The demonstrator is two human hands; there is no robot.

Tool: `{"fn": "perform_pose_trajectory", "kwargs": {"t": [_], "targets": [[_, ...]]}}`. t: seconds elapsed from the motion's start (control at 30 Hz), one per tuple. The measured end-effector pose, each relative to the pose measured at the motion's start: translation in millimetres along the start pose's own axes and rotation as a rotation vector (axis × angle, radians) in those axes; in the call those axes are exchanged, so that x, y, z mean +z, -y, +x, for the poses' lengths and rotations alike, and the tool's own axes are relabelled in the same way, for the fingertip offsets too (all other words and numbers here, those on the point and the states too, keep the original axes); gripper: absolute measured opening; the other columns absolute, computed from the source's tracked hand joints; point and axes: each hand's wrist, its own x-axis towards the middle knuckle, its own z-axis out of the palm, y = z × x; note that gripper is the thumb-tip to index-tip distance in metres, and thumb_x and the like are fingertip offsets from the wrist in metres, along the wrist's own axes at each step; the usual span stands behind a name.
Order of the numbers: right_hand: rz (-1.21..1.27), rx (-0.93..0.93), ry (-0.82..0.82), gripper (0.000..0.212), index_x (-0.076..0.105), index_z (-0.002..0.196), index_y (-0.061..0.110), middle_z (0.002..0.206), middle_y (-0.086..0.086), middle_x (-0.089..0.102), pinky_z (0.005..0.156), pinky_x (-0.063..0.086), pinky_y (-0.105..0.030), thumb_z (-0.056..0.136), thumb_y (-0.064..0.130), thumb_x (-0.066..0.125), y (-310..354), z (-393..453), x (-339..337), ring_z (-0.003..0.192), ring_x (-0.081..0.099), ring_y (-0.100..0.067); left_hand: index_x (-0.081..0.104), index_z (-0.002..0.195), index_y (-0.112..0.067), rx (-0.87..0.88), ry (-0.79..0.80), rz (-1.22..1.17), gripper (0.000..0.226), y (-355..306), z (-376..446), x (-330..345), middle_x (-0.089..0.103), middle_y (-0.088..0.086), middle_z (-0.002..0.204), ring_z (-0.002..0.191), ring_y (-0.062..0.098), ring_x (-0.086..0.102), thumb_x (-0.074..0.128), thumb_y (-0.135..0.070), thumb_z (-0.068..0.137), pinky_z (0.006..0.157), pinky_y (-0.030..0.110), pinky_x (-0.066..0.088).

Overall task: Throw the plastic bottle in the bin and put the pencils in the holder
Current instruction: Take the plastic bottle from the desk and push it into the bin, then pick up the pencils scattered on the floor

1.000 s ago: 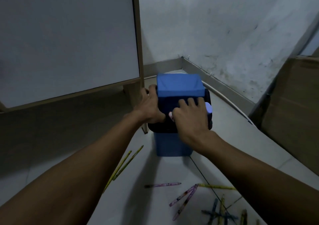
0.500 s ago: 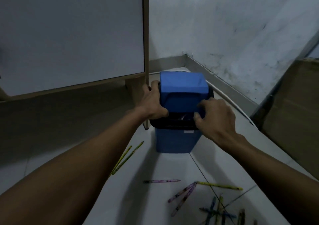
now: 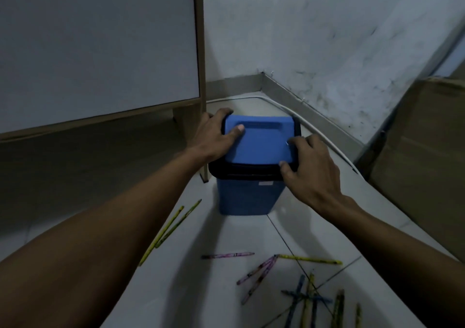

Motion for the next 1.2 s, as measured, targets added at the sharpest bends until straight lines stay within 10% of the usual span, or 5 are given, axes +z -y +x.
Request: {"fn": "perform_pose_trajectory", "kwargs": {"t": [0.37, 0.53, 0.83, 1.2], "targets": [[0.081, 0.069, 0.124, 0.038, 0.049, 0.117, 0.018, 0.107, -0.003, 0.054, 0.067, 0.038, -0.032, 0.084, 0.032, 0.062, -20.0, -29.5, -6.8, 0.097, 0.054, -0.023, 0.021, 0.151, -0.026, -0.067, -0.051, -0.105, 0.064, -5.8, -19.8, -12.3, 0.033, 0.016, 0.151, 0.135, 0.033, 0.039, 0.040, -0.051, 0.095, 0.109, 0.053, 0.037], [0.099, 0.093, 0.386, 0.026, 0.058, 0.104, 0.016, 0.101, -0.006, 0.062, 0.066, 0.045, -0.031, 0.083, 0.031, 0.064, -11.1, -47.1, 5.1, 0.084, 0.057, -0.021, 0.051, 0.118, -0.006, -0.171, -0.229, -0.126, 0.031, 10.4, -49.9, -17.8, 0.057, 0.015, 0.110, 0.099, 0.028, 0.057, 0.039, -0.028, 0.100, 0.082, 0.040, 0.048], [0.013, -0.130, 0.798, 0.026, 0.057, 0.105, 0.021, 0.101, -0.004, 0.056, 0.069, 0.043, -0.032, 0.083, 0.034, 0.063, 41.4, -67.5, 65.2, 0.091, 0.055, -0.025, 0.065, 0.090, -0.001, -0.463, 0.260, 0.053, 0.013, 111.9, -98.3, -27.1, 0.065, 0.020, 0.092, 0.068, 0.022, 0.060, 0.052, 0.000, 0.090, 0.047, 0.021, 0.045], [0.140, 0.153, 0.797, 0.020, 0.060, 0.097, 0.015, 0.102, -0.007, 0.063, 0.076, 0.053, -0.037, 0.082, 0.026, 0.065, 105.5, -64.0, 170.8, 0.089, 0.061, -0.026, 0.069, 0.098, -0.005, -0.480, 0.204, 0.323, 0.029, 199.8, -107.9, 21.6, 0.068, 0.019, 0.103, 0.093, 0.034, 0.064, 0.053, -0.029, 0.092, 0.082, 0.042, 0.056]]}}
